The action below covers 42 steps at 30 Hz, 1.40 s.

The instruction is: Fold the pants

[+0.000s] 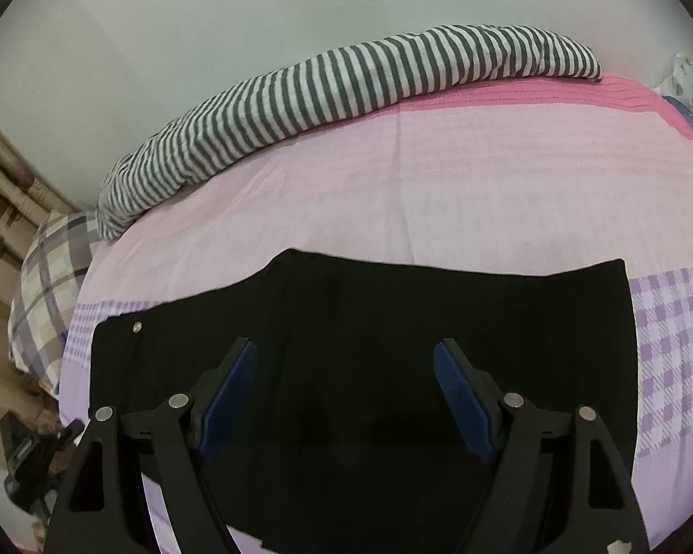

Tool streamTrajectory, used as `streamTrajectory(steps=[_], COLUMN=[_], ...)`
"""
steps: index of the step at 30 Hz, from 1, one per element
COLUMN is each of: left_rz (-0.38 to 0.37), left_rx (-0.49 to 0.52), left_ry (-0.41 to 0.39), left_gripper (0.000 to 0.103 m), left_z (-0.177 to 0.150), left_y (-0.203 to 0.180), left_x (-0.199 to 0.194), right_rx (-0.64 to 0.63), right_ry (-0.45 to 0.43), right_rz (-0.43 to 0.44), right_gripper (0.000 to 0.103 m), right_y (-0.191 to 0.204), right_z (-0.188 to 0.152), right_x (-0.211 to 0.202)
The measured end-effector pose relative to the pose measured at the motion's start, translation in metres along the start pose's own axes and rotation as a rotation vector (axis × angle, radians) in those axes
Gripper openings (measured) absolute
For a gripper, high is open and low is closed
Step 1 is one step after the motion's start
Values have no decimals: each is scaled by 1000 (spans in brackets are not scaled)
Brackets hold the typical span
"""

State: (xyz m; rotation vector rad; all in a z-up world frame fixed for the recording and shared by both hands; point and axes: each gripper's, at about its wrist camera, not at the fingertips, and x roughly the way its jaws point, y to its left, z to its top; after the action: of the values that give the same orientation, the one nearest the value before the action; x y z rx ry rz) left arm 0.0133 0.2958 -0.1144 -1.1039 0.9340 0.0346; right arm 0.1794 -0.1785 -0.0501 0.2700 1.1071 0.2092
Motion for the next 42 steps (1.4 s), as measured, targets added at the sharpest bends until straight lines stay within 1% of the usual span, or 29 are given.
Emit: streamTrajectory(steps=[1,3,5,7,9,12,16,19,22,23,24,25,26,28,30,32,34,37,38,39,42], left_rz=[1,-25,-25,-27,-9,-34,-50,-61,-43,-26,-7,-2,-14,-43,-39,-11,-24,-45,-68,-78,-107], left_rx=[-8,-30,-52,-47,-47,-62,-53,-37,-3,20,35,50,50,40,78,146,211,331,380,413,532], left_ry=[-4,0,-4,-1,-3,-2,-9,-22,-39,-48,-55,-60,-62,-63,-73,-66,-42,-25,-13,-1,43], left_gripper=[57,57,57,57,57,57,58,64,65,51,35,33,30,27,26,26,26,26,25,25,24], left_z=[1,4,7,8,10,14,22,26,24,22,20,20,19,20,18,17,15,8,1,-5,-35], left_y=[3,7,12,12,13,16,13,7,-1,-3,-4,-5,-5,-10,-29,-58,-89,-137,-160,-176,-230], left_x=[1,4,7,11,16,22,30,36,40,41,41,41,40,37,30,26,26,27,30,33,49], right_rx=[-4,-7,0,11,26,40,40,52,53,52,53,53,53,51,53,67,83,122,136,154,219], right_ry=[-2,-10,-13,-28,-36,-37,-47,-39,-25,-23,-23,-24,-25,-26,-34,-54,-79,-130,-143,-156,-184], right_rz=[-3,1,2,7,12,20,8,16,21,25,30,36,40,45,50,54,53,45,40,35,14], right_gripper=[77,77,77,77,78,78,78,78,78,78,78,78,78,78,78,78,78,78,78,78,78], right_y=[1,2,1,2,2,2,4,5,8,10,11,12,12,13,11,6,-3,-27,-36,-47,-84], right_z=[-3,-7,-10,-14,-16,-17,-18,-20,-23,-24,-25,-27,-27,-29,-30,-30,-29,-30,-31,-33,-42], right_x=[-2,-6,-8,-11,-14,-14,-15,-11,-6,-4,-4,-4,-4,-6,-9,-17,-28,-51,-57,-64,-84])
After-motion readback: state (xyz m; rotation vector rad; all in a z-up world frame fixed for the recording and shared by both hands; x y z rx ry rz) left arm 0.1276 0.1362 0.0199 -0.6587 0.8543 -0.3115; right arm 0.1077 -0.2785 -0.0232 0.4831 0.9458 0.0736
